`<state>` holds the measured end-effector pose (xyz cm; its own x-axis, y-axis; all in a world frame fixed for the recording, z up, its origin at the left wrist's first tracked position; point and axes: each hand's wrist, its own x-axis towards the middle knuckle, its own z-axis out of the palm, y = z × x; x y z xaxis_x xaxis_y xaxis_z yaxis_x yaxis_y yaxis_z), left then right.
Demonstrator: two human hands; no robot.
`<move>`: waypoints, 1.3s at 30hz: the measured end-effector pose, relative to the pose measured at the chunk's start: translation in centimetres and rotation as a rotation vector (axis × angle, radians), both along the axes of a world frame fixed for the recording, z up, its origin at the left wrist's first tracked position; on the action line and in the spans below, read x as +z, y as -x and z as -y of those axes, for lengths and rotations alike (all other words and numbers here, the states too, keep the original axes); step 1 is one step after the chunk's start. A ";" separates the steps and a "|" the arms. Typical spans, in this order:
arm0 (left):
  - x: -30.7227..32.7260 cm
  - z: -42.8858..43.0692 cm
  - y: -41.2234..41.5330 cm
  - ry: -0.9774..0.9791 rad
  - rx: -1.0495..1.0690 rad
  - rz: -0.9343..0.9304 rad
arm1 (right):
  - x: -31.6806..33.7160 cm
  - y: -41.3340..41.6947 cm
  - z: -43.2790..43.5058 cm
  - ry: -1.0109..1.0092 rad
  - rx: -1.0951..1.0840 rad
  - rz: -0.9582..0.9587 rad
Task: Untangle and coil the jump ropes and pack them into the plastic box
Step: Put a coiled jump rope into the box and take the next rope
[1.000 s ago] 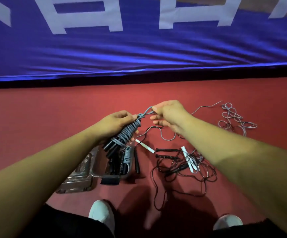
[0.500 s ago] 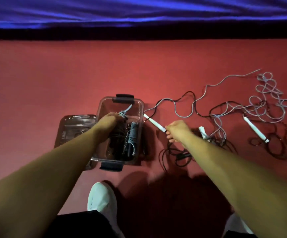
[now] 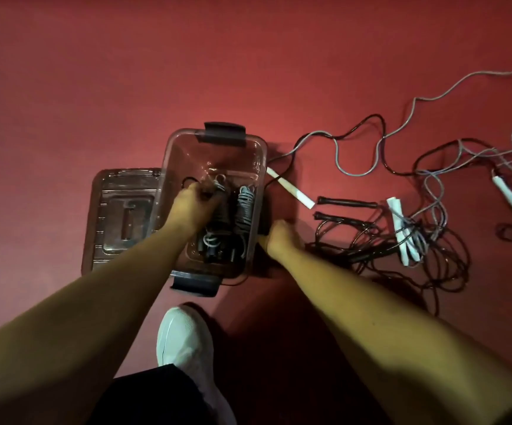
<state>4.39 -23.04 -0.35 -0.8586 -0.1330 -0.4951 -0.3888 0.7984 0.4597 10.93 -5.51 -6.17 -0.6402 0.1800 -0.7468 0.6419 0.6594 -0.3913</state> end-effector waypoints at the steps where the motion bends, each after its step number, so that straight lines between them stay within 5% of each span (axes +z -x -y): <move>1: 0.5 0.0 0.3 0.017 -0.003 -0.025 | 0.2 0.2 -0.6 0.046 -0.056 -0.002; 7: 7.6 -2.3 2.4 -0.075 -0.080 -0.167 | 7.6 0.7 -6.0 0.757 -0.583 0.068; 11: 15.7 -7.8 1.3 -0.297 -0.147 -0.160 | 16.8 0.4 -9.0 0.920 -0.622 -0.158; 15: 22.6 -13.0 -0.8 -0.470 -0.232 -0.050 | 25.5 -0.8 -10.1 0.892 -0.434 -0.301; 19: 29.6 -16.5 -3.3 -0.671 -0.240 -0.199 | 34.0 -3.5 -12.2 0.834 -0.271 -0.415; 22: 34.6 -17.3 -6.0 -0.746 -0.281 -0.267 | 38.9 -6.4 -14.8 0.468 -0.108 -0.437; 25: 38.4 -15.7 -8.3 -0.781 -0.507 -0.065 | 40.7 -7.7 -17.4 -0.001 -0.085 -0.551; 28: 40.6 -14.2 -9.9 -0.964 -0.671 0.131 | 40.5 -8.6 -17.6 0.084 0.072 -0.736; 32: 41.4 -14.0 -10.1 -1.365 -0.538 0.149 | 40.3 -9.2 -16.2 0.127 0.316 -0.659; 36: 43.0 -12.2 -8.0 -1.831 -0.161 0.008 | 39.1 -9.2 -18.1 0.161 0.329 -0.502; 39: 42.6 -11.7 -7.1 -1.534 -0.027 -0.243 | 38.5 -8.6 -19.0 0.074 0.303 -0.528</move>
<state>11.51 -11.32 42.21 -0.9294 0.3690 0.0088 -0.1803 -0.4744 0.8616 19.52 13.44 32.33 -0.9417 -0.1081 -0.3186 0.1372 0.7412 -0.6571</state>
